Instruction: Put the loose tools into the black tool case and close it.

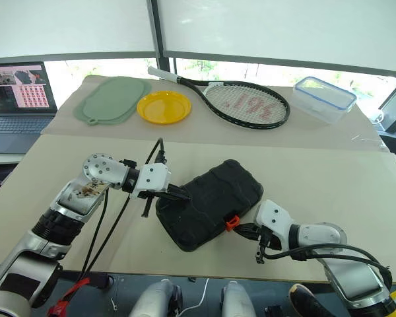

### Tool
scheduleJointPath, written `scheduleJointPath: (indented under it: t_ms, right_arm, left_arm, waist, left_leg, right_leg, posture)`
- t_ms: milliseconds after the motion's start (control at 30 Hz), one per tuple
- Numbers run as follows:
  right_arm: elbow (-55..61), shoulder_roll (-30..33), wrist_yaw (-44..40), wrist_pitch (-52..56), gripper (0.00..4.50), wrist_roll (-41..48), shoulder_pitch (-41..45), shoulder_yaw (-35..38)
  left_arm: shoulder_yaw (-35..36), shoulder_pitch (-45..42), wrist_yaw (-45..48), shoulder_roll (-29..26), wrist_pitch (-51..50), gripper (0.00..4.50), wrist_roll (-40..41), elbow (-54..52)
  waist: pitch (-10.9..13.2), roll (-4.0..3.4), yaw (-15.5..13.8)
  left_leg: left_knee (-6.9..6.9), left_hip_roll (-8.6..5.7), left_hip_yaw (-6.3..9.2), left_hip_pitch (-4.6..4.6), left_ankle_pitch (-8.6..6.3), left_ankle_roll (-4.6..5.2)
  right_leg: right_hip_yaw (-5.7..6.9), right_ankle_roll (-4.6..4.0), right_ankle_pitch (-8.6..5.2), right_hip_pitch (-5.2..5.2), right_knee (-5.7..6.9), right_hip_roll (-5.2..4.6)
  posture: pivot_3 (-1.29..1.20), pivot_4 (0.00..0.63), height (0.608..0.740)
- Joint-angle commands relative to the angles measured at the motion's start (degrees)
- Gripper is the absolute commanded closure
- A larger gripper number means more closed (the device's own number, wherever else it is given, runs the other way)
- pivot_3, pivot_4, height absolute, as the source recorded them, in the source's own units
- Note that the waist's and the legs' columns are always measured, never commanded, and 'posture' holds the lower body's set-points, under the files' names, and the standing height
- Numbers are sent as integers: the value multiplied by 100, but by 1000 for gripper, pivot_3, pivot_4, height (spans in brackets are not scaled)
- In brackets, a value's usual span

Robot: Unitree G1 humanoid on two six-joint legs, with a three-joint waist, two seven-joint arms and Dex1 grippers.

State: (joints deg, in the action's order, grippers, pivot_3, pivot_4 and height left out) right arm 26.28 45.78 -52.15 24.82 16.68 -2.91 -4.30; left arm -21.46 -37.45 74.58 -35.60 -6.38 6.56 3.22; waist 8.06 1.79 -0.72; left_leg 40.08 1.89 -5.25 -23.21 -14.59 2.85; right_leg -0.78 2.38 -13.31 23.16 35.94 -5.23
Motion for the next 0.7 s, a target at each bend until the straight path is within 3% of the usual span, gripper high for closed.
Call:
scheduleJointPath:
  t_ms: [33,200,367,700]
  right_arm:
    - [292,74,-121,-116,4500,209,-83,259]
    - [810,407,-543,104,4500,861,-578,877]
    - [964,321,-391,537,4500,1615,-318,1318]
    - [765,315,-320,514,4500,1480,-217,1043]
  left_arm:
    - [-194,86,-39,-25,-99,4409,-344,271]
    - [-166,63,-37,-41,-63,4409,-338,291]
    - [-182,54,-23,-24,-13,4409,-343,291]
    - [-211,19,-14,-4,134,4409,-415,397]
  waist:
    - [0,0,0]
    - [-3,-5,-16]
    - [-4,-5,-4]
    - [-4,-5,-18]
  left_leg:
    - [0,0,0,0,0,0]
    - [-4,-3,2,-3,0,0]
    - [-7,1,3,1,0,0]
    - [-16,-1,3,-2,0,0]
  right_leg:
    - [0,2,1,0,0,0]
    - [0,32,12,0,-1,-4]
    - [0,29,11,-1,-2,-3]
    - [1,-2,-7,1,-7,-5]
  posture:
    - [0,150,738]
    - [0,150,738]
    - [0,150,738]
    - [0,150,738]
